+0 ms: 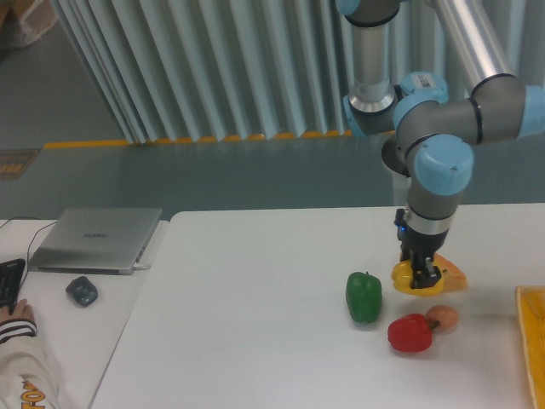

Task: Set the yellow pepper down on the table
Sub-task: 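Lower the yellow pepper onto the table beside the green pepper and open the gripper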

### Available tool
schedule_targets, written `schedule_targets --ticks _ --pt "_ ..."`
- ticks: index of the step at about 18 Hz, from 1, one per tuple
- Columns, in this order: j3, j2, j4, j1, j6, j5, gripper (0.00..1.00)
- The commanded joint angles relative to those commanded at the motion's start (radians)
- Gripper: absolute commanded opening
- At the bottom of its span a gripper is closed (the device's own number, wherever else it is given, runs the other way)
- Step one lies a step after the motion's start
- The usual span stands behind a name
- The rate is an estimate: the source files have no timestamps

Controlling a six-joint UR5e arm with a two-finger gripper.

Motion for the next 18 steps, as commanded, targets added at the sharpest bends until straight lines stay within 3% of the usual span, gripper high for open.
schedule_targets --ticks 10,18 --pt "-0.003 -0.008 0.012 -0.012 0.003 0.035 0.4" --pt "-0.005 -0.015 0.047 -0.032 -0.003 0.086 0.77"
